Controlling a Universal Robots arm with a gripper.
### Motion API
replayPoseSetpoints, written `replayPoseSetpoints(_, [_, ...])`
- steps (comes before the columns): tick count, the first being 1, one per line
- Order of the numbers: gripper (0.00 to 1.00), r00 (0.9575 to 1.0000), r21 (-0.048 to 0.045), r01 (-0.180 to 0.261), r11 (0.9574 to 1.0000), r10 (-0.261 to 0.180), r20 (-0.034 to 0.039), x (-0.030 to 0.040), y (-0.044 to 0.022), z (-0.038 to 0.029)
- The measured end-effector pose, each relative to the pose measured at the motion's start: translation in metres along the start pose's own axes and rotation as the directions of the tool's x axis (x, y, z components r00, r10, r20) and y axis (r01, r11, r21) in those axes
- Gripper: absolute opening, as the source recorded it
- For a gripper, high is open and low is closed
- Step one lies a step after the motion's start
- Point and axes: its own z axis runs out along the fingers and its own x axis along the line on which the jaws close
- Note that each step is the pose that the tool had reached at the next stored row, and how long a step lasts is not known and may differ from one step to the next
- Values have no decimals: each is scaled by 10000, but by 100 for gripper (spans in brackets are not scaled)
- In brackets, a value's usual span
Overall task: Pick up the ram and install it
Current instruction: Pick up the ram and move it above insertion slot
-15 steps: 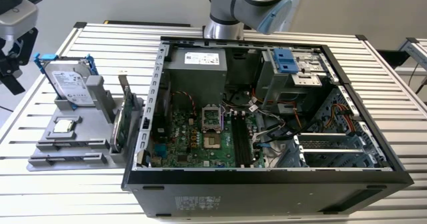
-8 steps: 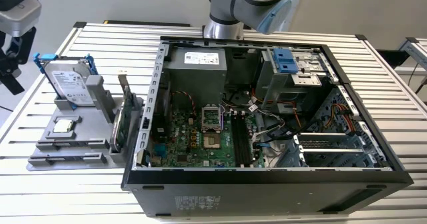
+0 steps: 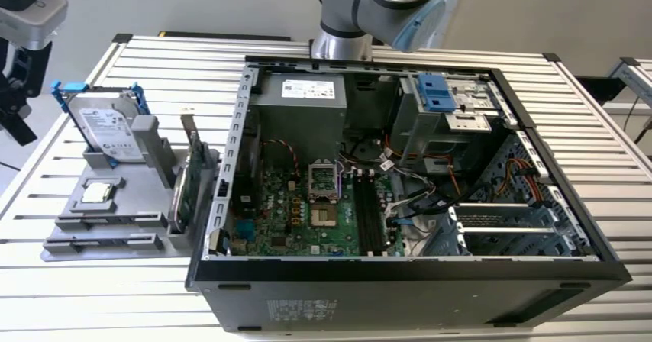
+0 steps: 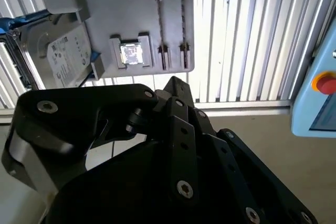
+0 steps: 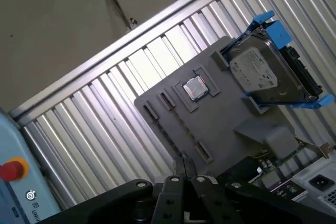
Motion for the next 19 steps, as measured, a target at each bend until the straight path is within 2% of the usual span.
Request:
replayPoseSetpoints(3, [0, 9993, -1, 365, 9993, -365, -21, 1, 1, 0])
replayPoseSetpoints(7, [0, 9962, -4, 865, 9963, -865, -50, 1, 2, 0])
replayPoseSetpoints(14, [0, 9924, -6, 1226, 9925, -1226, -69, 2, 4, -2])
replayPoseSetpoints(19, [0, 9852, -12, 1711, 9853, -1711, -100, 5, 8, -5])
